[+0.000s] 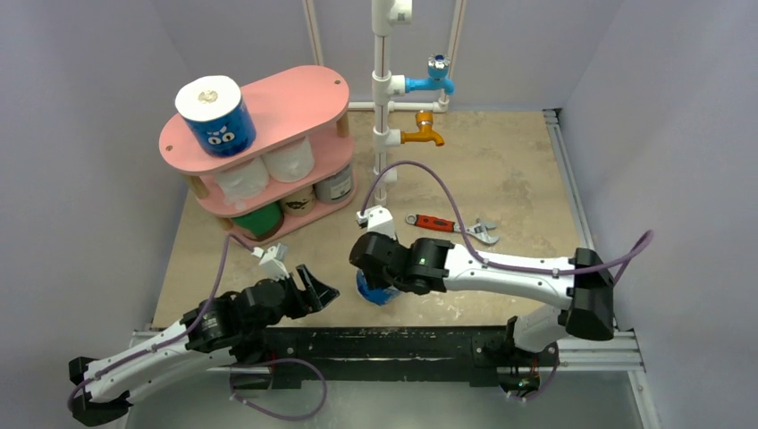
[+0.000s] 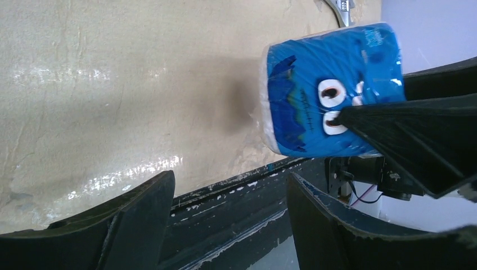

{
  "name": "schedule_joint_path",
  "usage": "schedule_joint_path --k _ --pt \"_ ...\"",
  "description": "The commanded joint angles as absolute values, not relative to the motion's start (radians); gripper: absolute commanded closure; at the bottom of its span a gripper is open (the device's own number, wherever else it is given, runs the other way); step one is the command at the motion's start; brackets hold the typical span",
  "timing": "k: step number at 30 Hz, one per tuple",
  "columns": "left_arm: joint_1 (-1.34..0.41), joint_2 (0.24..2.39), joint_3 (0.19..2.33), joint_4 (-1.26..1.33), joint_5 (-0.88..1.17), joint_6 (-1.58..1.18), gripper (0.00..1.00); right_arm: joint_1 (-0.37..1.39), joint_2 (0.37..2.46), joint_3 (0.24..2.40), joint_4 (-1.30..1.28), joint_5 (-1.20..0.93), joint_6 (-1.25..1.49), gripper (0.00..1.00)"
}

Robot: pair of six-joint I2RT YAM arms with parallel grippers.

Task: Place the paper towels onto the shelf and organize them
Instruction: Adjust the paper towel at the center of the board.

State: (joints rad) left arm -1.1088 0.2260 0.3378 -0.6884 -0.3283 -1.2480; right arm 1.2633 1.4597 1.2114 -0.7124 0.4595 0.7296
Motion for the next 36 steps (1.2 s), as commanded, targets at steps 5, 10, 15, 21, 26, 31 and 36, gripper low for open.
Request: schedule_joint_path --k 5,10,15,21,26,31,36 --pt "-1.112 0.218 0.404 -0.740 -0.381 -1.250 0.28 1.315 1.553 1.310 -0.823 0.636 0.737 0.75" --pt "-1.112 0.247 0.410 -0.747 -0.385 -1.256 0.25 1.316 1.559 1.280 -0.787 0.590 0.727 0.57" --pt "-1.112 0.303 0.421 -0.735 -0.376 -1.245 0.24 1.318 1.541 1.261 -0.768 0.557 0.707 0.43" --pt "-1.111 0.364 0.427 -0.711 -0.352 -1.228 0.23 1.318 1.503 1.226 -0.748 0.527 0.698 0.24" --pt "-1.111 0.367 0.437 -0.694 -0.348 -1.201 0.23 1.317 1.383 1.221 -0.766 0.507 0.754 0.22" --pt "-1.112 0.429 0.509 -0.694 -0.352 -1.127 0.23 1.260 1.178 1.113 -0.733 0.457 0.813 0.22" --pt "-1.112 0.509 0.549 -0.686 -0.336 -1.113 0.24 1.089 1.080 0.904 -0.580 0.240 0.798 0.27"
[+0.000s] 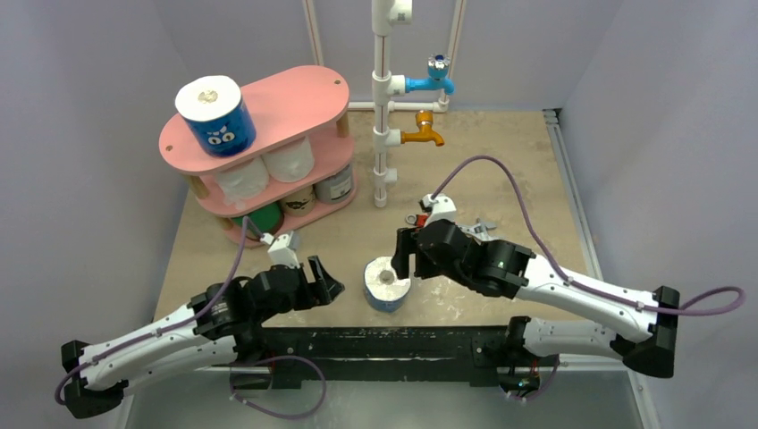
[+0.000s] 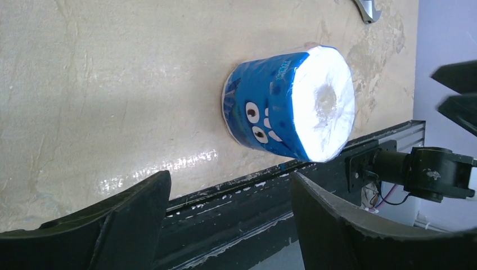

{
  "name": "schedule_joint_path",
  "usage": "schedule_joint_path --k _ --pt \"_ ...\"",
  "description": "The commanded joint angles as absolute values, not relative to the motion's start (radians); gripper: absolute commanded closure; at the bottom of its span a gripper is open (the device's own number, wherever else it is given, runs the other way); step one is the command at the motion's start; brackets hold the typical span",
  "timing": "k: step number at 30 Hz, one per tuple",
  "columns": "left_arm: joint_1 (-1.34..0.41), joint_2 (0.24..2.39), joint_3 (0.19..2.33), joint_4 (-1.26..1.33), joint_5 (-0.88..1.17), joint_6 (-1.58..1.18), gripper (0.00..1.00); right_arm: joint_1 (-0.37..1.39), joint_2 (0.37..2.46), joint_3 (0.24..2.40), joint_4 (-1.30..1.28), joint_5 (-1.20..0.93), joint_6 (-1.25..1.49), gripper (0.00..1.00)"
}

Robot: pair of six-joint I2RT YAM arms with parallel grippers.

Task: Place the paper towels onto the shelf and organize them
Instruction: Adjust the paper towel at the center of the board, then pick up the paper towel from the center of the board.

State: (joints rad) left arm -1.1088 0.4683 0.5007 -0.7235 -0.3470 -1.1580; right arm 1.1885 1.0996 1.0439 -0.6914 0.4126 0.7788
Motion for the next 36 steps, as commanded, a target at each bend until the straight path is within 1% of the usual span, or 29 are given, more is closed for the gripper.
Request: schedule_joint_path --k 1,4,12,17,22,27,29,32,34,36 --pt "-1.112 0.509 0.547 -0.684 -0.332 -1.115 0.24 1.075 1.079 0.879 -0.552 0.214 0.797 0.27" --pt "-1.112 0.471 0.530 -0.706 -0.335 -1.143 0.25 1.057 1.110 0.841 -0.486 0.150 0.798 0.27" --pt "-1.112 0.258 0.514 -0.868 -0.366 -1.186 0.26 1.009 1.185 0.829 -0.418 0.099 0.802 0.27" --pt "-1.112 0.204 0.538 -0.959 -0.380 -1.196 0.26 0.964 1.201 0.809 -0.418 0.075 0.812 0.34" --pt "-1.112 0.185 0.582 -1.013 -0.393 -1.194 0.27 0.956 1.229 0.792 -0.409 0.051 0.820 0.41" --pt "-1.112 0.163 0.651 -1.076 -0.404 -1.190 0.27 0.957 1.265 0.790 -0.411 0.033 0.816 0.43" --pt "-1.112 0.158 0.689 -1.117 -0.415 -1.197 0.28 0.957 1.274 0.787 -0.410 0.033 0.818 0.46" --pt "-1.112 0.133 0.719 -1.173 -0.440 -1.208 0.28 0.957 1.264 0.780 -0.389 0.021 0.825 0.56" --pt "-1.112 0.102 0.724 -1.199 -0.456 -1.218 0.28 0.956 1.238 0.779 -0.378 0.010 0.840 0.59" --pt "-1.112 0.067 0.720 -1.217 -0.471 -1.233 0.28 0.957 1.195 0.791 -0.379 0.012 0.852 0.68"
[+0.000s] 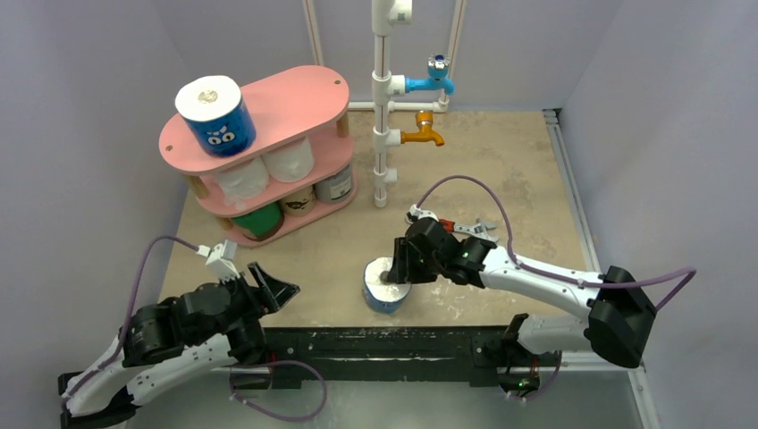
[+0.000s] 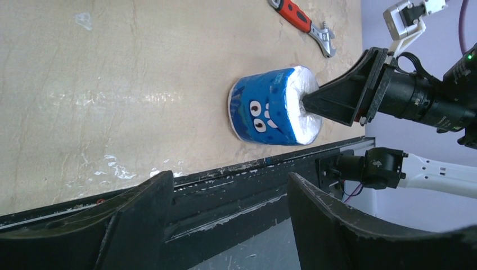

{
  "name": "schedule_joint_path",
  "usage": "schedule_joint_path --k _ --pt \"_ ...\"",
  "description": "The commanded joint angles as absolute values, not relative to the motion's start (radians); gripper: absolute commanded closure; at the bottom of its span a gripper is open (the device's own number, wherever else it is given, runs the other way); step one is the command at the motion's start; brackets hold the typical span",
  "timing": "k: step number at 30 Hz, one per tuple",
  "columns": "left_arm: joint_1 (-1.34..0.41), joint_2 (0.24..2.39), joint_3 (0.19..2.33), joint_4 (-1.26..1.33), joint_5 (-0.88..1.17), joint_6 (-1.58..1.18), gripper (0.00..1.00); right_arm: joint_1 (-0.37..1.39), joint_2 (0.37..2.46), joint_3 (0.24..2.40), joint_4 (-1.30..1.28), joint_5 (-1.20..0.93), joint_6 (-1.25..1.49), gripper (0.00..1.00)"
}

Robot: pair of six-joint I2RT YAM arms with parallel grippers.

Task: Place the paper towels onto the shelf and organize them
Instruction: Pick up the paper towel from the center of the board, then place the paper towel on the shelf.

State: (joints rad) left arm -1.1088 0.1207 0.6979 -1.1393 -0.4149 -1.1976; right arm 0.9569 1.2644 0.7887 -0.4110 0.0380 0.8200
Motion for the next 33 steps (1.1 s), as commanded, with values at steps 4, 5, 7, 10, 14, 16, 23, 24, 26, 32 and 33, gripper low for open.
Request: schedule_joint_path --k 4,5,7,10,14,16,23,24,26,32,33 --pt "-1.112 0.007 0.711 -1.242 -0.496 -1.258 0.28 0.958 1.152 0.863 -0.455 0.060 0.855 0.98" --pt "-1.112 -0.008 0.710 -1.251 -0.501 -1.263 0.28 0.957 1.152 0.892 -0.486 0.063 0.853 1.00" --pt "-1.112 -0.034 0.711 -1.265 -0.510 -1.271 0.28 0.957 1.152 0.948 -0.549 0.084 0.851 1.00" --pt "-1.112 -0.044 0.720 -1.285 -0.517 -1.278 0.28 0.956 1.136 1.020 -0.611 0.112 0.860 1.00" --pt "-1.111 -0.046 0.733 -1.307 -0.524 -1.282 0.28 0.957 1.120 1.169 -0.680 0.144 0.865 1.00" --pt "-1.112 -0.045 0.736 -1.315 -0.526 -1.285 0.28 0.957 1.131 1.267 -0.707 0.147 0.853 1.00" --pt "-1.112 -0.034 0.733 -1.322 -0.538 -1.297 0.28 0.957 1.288 1.639 -0.737 0.116 0.780 1.00" --pt "-1.112 -0.029 0.733 -1.323 -0.538 -1.298 0.28 0.957 1.312 1.681 -0.726 0.106 0.776 1.00" --pt "-1.112 -0.019 0.732 -1.323 -0.537 -1.302 0.28 0.956 1.370 1.769 -0.709 0.070 0.769 1.00" --pt "-1.112 0.033 0.719 -1.313 -0.520 -1.311 0.28 0.957 1.531 2.010 -0.658 0.116 0.755 1.00" --pt "-1.112 0.040 0.715 -1.308 -0.517 -1.313 0.28 0.956 1.559 2.052 -0.655 0.133 0.755 1.00"
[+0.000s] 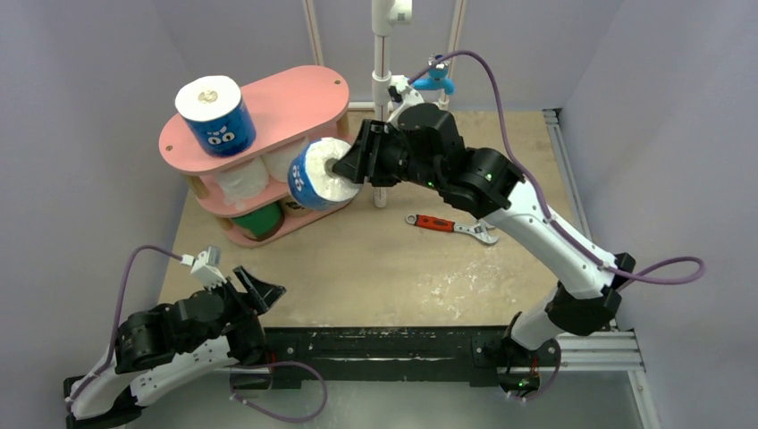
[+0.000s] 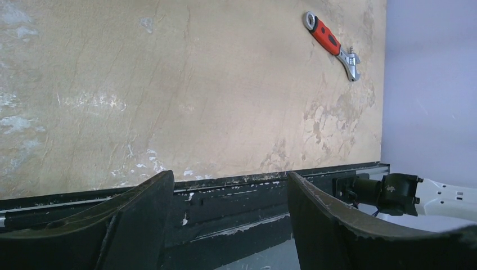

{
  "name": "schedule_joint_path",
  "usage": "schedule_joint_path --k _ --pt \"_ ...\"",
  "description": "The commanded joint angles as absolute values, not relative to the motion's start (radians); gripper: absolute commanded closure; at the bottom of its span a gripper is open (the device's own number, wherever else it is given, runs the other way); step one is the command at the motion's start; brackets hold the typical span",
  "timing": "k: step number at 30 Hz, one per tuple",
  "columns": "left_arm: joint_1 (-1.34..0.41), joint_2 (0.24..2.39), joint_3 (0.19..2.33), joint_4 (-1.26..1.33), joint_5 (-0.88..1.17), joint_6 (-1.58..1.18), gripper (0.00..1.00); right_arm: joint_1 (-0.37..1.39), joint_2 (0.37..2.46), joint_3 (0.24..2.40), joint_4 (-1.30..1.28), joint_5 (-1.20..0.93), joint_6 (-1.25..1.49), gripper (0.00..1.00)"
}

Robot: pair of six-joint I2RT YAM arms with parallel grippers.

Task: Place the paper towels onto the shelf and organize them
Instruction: Place the paper towel on the shelf.

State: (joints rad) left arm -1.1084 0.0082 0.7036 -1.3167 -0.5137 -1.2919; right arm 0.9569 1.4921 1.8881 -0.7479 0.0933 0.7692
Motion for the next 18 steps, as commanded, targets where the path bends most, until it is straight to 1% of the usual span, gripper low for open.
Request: schedule_joint_path --k 1,4,9,18 --pt "-1.111 0.044 0.711 -1.303 -0.513 -1.314 0.28 0.957 1.586 2.095 -0.652 0.149 0.755 1.00" --pt "-1.112 0.053 0.700 -1.289 -0.507 -1.315 0.28 0.957 1.652 2.175 -0.613 0.216 0.755 1.00" --pt "-1.112 0.063 0.701 -1.288 -0.516 -1.309 0.28 0.956 1.722 2.217 -0.505 0.269 0.788 1.00" --pt "-1.112 0.061 0.702 -1.286 -0.526 -1.296 0.28 0.957 1.846 2.332 -0.412 0.311 0.799 1.00"
